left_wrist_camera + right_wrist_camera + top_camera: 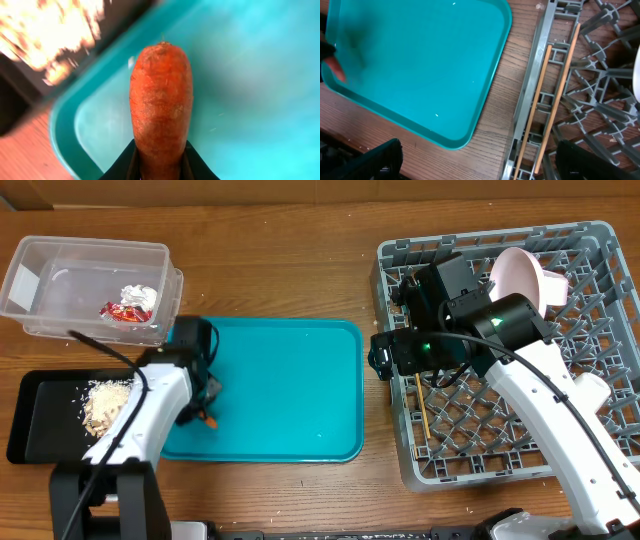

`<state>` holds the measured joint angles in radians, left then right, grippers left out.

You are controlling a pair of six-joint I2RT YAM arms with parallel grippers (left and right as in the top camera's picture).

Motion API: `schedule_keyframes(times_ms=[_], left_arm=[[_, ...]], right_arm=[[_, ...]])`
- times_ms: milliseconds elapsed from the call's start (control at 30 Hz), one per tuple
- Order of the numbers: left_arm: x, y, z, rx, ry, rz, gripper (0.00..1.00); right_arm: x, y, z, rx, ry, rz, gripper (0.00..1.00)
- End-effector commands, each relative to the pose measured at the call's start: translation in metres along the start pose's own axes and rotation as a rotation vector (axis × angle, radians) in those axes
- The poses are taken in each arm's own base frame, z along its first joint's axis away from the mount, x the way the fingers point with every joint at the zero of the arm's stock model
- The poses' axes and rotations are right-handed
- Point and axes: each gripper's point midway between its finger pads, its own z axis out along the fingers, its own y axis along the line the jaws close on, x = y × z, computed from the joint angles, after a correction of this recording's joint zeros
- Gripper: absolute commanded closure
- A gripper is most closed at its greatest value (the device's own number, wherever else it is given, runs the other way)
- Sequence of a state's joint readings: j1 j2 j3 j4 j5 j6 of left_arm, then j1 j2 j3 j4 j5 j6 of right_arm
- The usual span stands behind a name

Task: Sort waste into correct bins and load items into the dishwasher
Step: 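Carry the carrot left onto the black tray and release it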

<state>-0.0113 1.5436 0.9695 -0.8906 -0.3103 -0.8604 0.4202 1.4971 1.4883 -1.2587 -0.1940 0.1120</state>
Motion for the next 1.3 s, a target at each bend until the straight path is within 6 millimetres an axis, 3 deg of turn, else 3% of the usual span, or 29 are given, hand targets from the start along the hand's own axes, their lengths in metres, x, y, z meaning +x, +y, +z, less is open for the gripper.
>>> schedule_keyframes(times_ms=[0,100,200,433,600,967,1133,1267], left_arm=[[-0.047,0.012,-0.034,0.001,-0.155,-0.068,0.89],[-0.067,0.03,-0.038,0.004,-0.185,-0.16,0.87],[-0.081,0.056,-0.03,-0.022,-0.172,-0.267,0.86],[-0.097,0.116,0.001,-0.066,-0.076,-0.5,0.84],[-0.097,0.145,0.025,-0.126,-0.02,-0.586,0.85],[-0.085,0.149,0.067,-0.174,0.093,-0.597,0.8],[-0.08,0.145,0.072,-0.159,0.125,-0.568,0.66],[-0.08,0.141,0.072,-0.139,0.135,-0.548,0.46]], right_arm=[[-0.002,-0.001,-0.003,0.006,-0.011,-0.009,0.0],[-0.001,-0.003,-0.003,0.017,-0.008,-0.008,0.0],[-0.001,-0.003,-0.003,0.017,-0.007,-0.008,0.0],[-0.001,-0.003,-0.003,0.017,-0.007,-0.008,0.0],[-0.001,-0.002,-0.003,0.017,-0.006,-0.007,0.0],[0.0,-0.003,-0.003,0.017,-0.004,-0.007,0.0],[0.0,-0.003,-0.003,0.018,-0.003,-0.006,0.0],[0.0,-0.003,-0.003,0.018,-0.002,-0.006,0.0]])
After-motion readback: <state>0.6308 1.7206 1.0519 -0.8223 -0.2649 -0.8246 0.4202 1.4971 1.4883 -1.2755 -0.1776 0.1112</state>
